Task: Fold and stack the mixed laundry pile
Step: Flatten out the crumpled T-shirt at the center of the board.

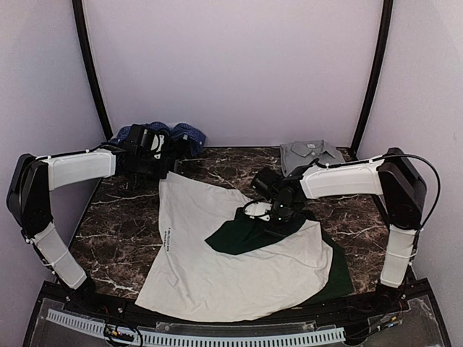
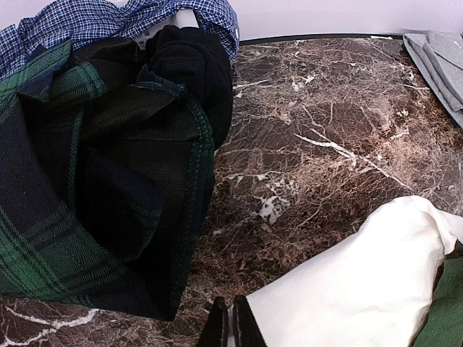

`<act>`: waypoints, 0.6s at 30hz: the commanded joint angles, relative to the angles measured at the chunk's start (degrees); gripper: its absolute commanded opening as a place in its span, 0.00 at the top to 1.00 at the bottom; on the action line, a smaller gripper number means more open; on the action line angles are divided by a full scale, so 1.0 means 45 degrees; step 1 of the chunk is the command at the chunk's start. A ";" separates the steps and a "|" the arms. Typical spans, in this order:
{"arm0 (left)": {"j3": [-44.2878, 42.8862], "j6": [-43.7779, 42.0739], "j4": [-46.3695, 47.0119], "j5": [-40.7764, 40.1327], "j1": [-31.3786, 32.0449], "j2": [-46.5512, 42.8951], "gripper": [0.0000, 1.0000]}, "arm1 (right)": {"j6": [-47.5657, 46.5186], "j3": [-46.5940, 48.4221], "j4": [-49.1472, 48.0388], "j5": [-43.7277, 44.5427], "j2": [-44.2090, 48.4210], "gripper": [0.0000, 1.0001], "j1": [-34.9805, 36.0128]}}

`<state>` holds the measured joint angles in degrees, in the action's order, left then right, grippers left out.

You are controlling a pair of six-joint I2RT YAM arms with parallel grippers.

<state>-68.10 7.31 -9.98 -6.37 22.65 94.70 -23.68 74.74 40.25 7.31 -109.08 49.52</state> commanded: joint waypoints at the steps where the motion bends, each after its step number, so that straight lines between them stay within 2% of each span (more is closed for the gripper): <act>1: -0.0131 0.0009 0.0127 0.0196 -0.0109 -0.0223 1.00 | -0.0181 -0.0179 -0.0294 0.0153 0.0198 0.68 0.0083; 5: -0.0131 0.0072 0.0164 0.0312 -0.0098 -0.0213 1.00 | -0.0403 -0.0155 -0.0636 0.0504 -0.0024 0.65 0.0080; 12: -0.0117 0.0061 0.0243 0.0346 -0.0112 -0.0186 1.00 | -0.1037 -0.0191 -0.0799 -0.0130 -0.0033 0.75 0.0070; 18: -0.0151 0.0091 0.0264 0.0463 -0.0160 -0.0119 1.00 | -0.1062 -0.0232 -0.0505 -0.1003 -0.0417 0.74 0.0070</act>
<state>-68.10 7.33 -9.93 -5.08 22.63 94.70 -27.75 74.28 37.39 6.17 -109.14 49.52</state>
